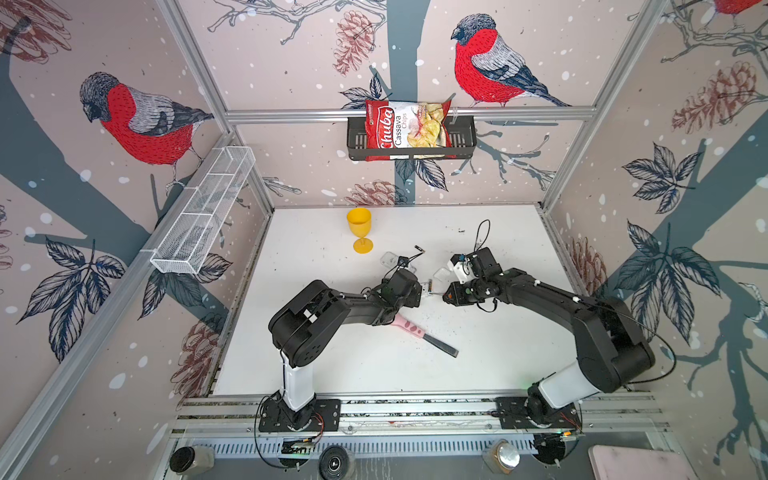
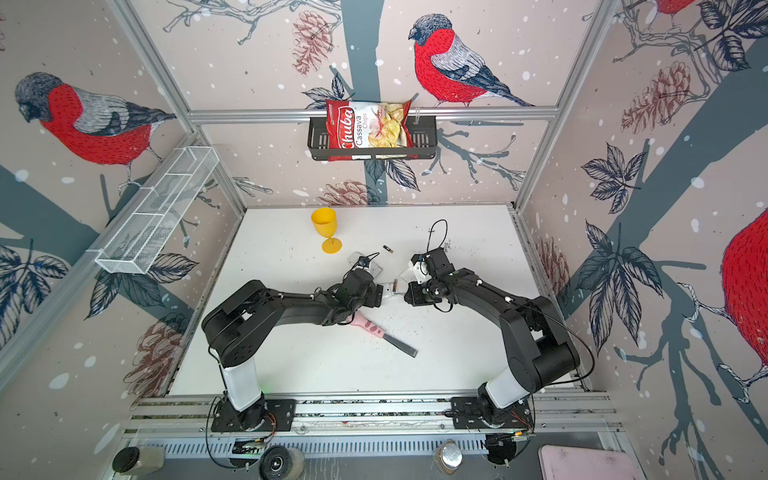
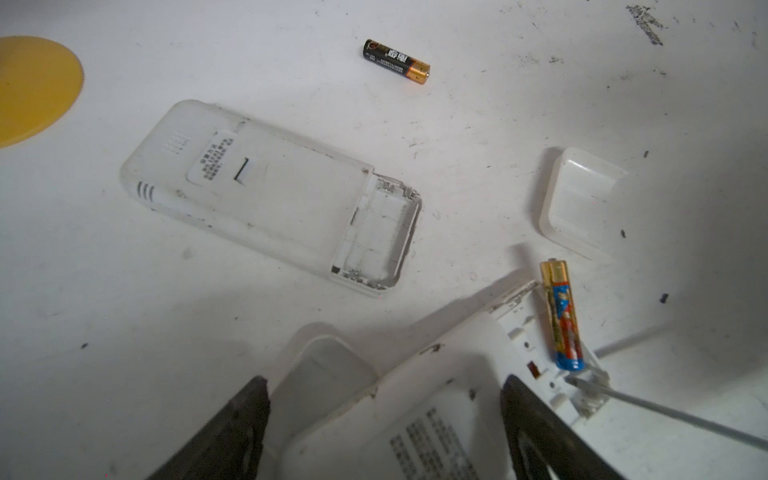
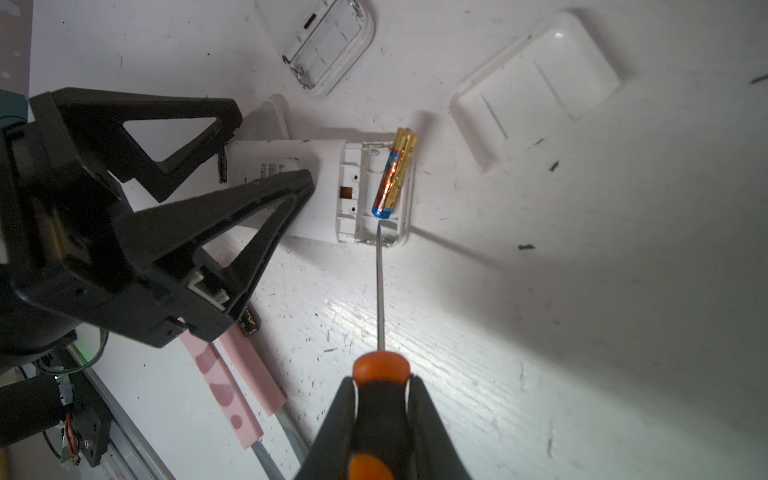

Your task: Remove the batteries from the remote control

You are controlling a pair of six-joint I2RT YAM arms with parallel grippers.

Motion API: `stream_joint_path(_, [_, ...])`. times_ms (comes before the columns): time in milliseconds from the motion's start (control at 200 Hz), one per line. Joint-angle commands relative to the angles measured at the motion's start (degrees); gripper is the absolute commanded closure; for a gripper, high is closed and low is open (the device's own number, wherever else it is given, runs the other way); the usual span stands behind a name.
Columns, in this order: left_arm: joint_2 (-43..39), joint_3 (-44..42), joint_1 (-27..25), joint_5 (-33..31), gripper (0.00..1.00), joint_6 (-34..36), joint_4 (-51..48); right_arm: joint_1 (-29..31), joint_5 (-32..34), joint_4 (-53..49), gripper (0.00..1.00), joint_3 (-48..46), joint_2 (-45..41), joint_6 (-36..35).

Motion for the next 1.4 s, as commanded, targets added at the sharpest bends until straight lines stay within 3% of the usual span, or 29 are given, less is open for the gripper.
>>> stream_joint_path(0, [0.2, -0.3, -0.1, 0.8, 0.14, -0.1, -2.6, -0.2, 1.6, 3.0, 1.00, 0.9, 0.4, 0.8])
stream_joint_path(825, [0.2, 0.1, -0.1, 0.3, 0.14, 0.2, -3.2, -0.8, 2.2, -0.5, 1.00, 2.1, -0.5, -1.1])
stream_joint_path(1396, [0.3, 0.2, -0.1, 0.7, 0.14, 0.2, -3.2, 0.0, -0.1, 2.9, 1.00, 2.3, 2.1, 0.1])
